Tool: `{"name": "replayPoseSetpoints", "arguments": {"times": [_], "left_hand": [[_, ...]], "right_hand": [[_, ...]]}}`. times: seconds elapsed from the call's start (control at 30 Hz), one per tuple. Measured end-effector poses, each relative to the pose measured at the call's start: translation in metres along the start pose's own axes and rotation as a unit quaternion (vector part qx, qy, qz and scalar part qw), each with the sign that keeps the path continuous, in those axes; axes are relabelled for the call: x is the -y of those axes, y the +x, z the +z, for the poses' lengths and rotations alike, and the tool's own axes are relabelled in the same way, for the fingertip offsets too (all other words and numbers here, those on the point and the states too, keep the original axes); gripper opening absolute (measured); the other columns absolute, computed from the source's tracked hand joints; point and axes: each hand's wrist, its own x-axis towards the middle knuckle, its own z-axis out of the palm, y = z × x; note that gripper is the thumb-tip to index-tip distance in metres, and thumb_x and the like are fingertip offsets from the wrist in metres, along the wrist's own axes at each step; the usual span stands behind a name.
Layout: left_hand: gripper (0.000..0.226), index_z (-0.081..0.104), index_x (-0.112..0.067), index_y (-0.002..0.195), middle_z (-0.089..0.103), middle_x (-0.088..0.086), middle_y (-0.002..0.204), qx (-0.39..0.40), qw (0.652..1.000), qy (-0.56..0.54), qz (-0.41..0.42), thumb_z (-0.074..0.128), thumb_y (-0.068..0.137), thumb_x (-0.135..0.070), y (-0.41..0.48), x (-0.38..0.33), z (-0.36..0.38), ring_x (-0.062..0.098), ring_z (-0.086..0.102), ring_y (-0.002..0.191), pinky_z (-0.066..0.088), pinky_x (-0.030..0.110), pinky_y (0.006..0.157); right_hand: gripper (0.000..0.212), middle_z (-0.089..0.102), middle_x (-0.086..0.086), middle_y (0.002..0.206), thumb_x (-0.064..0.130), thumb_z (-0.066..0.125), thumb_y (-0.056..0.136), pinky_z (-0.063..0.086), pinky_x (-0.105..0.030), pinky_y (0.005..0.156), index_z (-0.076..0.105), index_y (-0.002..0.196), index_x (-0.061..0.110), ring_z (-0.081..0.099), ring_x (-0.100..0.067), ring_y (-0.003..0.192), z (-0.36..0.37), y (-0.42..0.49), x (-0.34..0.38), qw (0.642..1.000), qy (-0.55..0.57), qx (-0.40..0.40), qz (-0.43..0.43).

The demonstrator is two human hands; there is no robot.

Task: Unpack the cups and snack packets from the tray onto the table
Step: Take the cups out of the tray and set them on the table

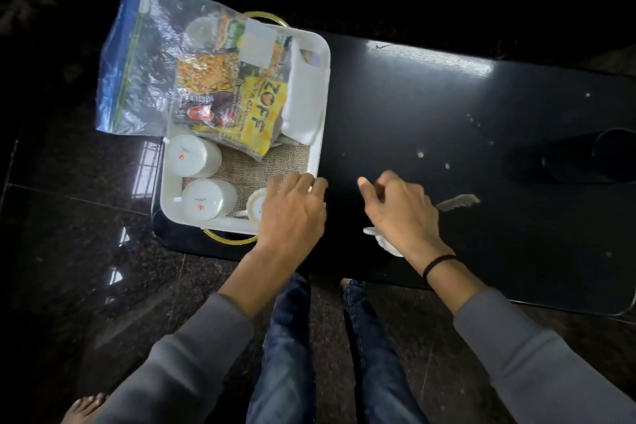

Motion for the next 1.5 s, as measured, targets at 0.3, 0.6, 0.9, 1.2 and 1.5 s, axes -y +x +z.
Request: {"name": "replayPoseSetpoints", "arguments": {"times": [0.3, 0.6, 0.9, 1.2, 1.5], "left_hand": [[0.08, 0.03, -0.019, 0.152, 0.032, 0.008, 0.158, 0.098, 0.987, 0.121, -0.041, 0.07, 0.089, -0.049, -0.013, 0.057, 0.002, 0.03, 0.043, 0.137, 0.041, 0.043, 0.106], [0.067, 0.045, -0.012, 0.136, 0.054, 0.009, 0.13, 0.073, 0.995, 0.046, -0.044, 0.072, 0.083, -0.043, -0.01, 0.056, 0.0, 0.027, 0.05, 0.117, 0.048, 0.033, 0.084], [0.065, 0.067, -0.024, 0.116, 0.072, -0.012, 0.097, 0.023, 0.908, -0.385, -0.161, 0.089, 0.065, -0.057, 0.005, 0.03, -0.038, 0.005, 0.069, 0.087, 0.054, 0.024, 0.076], [0.034, 0.071, -0.009, 0.119, 0.08, 0.006, 0.108, 0.16, 0.758, -0.624, -0.106, 0.075, 0.092, -0.03, 0.03, -0.066, -0.032, 0.02, 0.077, 0.101, 0.063, 0.038, 0.091], [0.033, 0.07, -0.019, 0.127, 0.079, -0.005, 0.108, 0.223, 0.808, -0.536, -0.098, 0.068, 0.096, -0.03, 0.035, -0.146, 0.007, 0.006, 0.075, 0.101, 0.056, 0.023, 0.081]], "right_hand": [[0.021, 0.078, 0.002, 0.072, 0.033, 0.059, 0.099, 0.059, -0.017, 0.062, 0.072, 0.092, 0.018, 0.073, -0.002, 0.06, 0.047, 0.004, 0.064, 0.958, 0.223, 0.169, -0.054], [0.015, 0.079, 0.003, 0.085, 0.022, 0.06, 0.098, 0.064, -0.026, 0.068, 0.074, 0.097, 0.016, 0.078, -0.007, 0.073, 0.056, 0.001, 0.054, 0.923, 0.326, 0.206, 0.007], [0.034, 0.078, 0.013, 0.095, 0.062, 0.062, 0.087, 0.056, -0.025, 0.078, 0.074, 0.095, 0.032, 0.072, -0.003, 0.092, 0.015, -0.004, 0.014, 0.875, 0.469, 0.114, 0.034], [0.035, 0.079, -0.005, 0.099, 0.042, 0.074, 0.089, 0.061, -0.03, 0.075, 0.075, 0.113, 0.017, 0.076, -0.018, 0.09, -0.044, -0.017, -0.065, 0.769, 0.626, 0.102, 0.08], [0.044, 0.078, 0.007, 0.102, 0.053, 0.084, 0.072, 0.06, -0.035, 0.088, 0.072, 0.105, 0.026, 0.075, -0.009, 0.096, -0.058, -0.053, -0.165, 0.869, 0.469, -0.019, 0.155]]}}
